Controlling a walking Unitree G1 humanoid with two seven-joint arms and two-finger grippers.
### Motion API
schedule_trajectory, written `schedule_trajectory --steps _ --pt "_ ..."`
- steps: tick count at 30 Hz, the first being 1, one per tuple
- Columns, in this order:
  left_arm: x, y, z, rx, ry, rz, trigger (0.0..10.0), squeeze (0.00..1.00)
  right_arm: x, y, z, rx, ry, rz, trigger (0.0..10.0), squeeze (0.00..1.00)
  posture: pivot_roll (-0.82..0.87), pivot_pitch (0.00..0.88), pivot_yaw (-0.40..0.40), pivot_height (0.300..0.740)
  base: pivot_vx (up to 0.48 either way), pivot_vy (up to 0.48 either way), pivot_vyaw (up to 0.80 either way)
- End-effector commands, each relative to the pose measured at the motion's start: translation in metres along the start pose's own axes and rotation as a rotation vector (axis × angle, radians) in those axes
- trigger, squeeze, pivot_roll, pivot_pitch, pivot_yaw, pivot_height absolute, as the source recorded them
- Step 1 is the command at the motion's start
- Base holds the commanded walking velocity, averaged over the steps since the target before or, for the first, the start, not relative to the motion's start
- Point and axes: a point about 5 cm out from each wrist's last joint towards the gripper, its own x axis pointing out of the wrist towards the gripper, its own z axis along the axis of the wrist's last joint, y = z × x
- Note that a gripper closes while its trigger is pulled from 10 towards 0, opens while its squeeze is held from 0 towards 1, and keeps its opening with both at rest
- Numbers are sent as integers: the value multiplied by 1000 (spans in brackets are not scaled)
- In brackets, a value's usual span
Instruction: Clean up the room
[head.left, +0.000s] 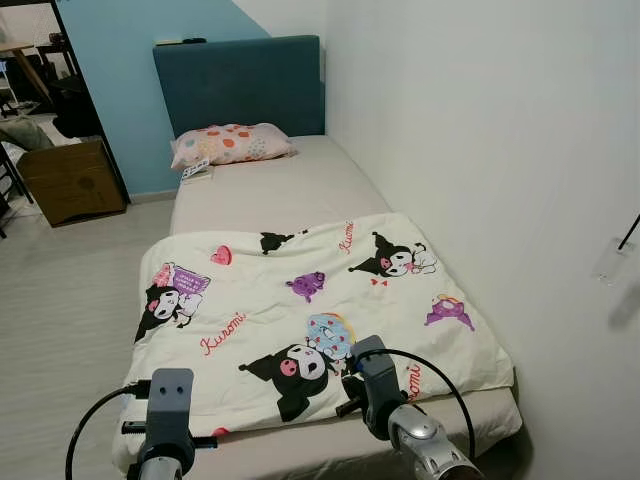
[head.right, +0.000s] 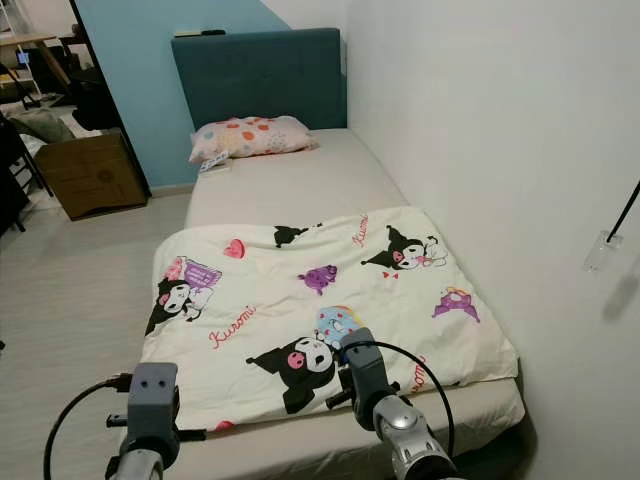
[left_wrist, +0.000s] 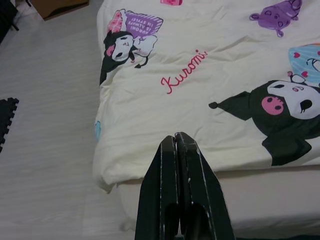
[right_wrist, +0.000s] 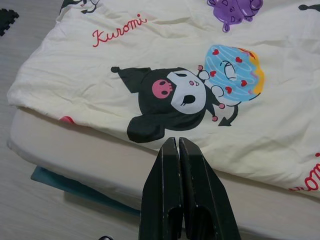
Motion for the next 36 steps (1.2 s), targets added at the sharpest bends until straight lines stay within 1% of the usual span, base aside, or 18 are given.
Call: schedule_trajectory --steps 1,17,19,25,29,31,36 --pt "2 5 -3 24 20 3 10000 0 2 2 2 20 -5 5 10000 0 -67 0 11 680 0 0 0" --pt "3 9 -3 42 18 18 10000 0 3 3 4 11 -5 20 10000 0 -64 0 5 625 0 0 0" --pt "3 9 -3 42 18 18 10000 0 3 3 4 11 -5 20 10000 0 -64 0 5 625 0 0 0" --pt "3 11 -4 48 22 34 10000 0 4 3 6 7 -5 23 10000 0 -61 0 -1 605 0 0 0" --pt "1 12 -6 56 33 38 10000 0 5 4 8 1 -4 27 10000 0 -59 0 -4 590 0 0 0" --pt "1 12 -6 56 33 38 10000 0 5 4 8 1 -4 27 10000 0 -59 0 -4 590 0 0 0" --pt "-2 13 -12 80 55 38 10000 0 6 4 10 -17 0 41 10000 0 -58 0 -14 570 0 0 0"
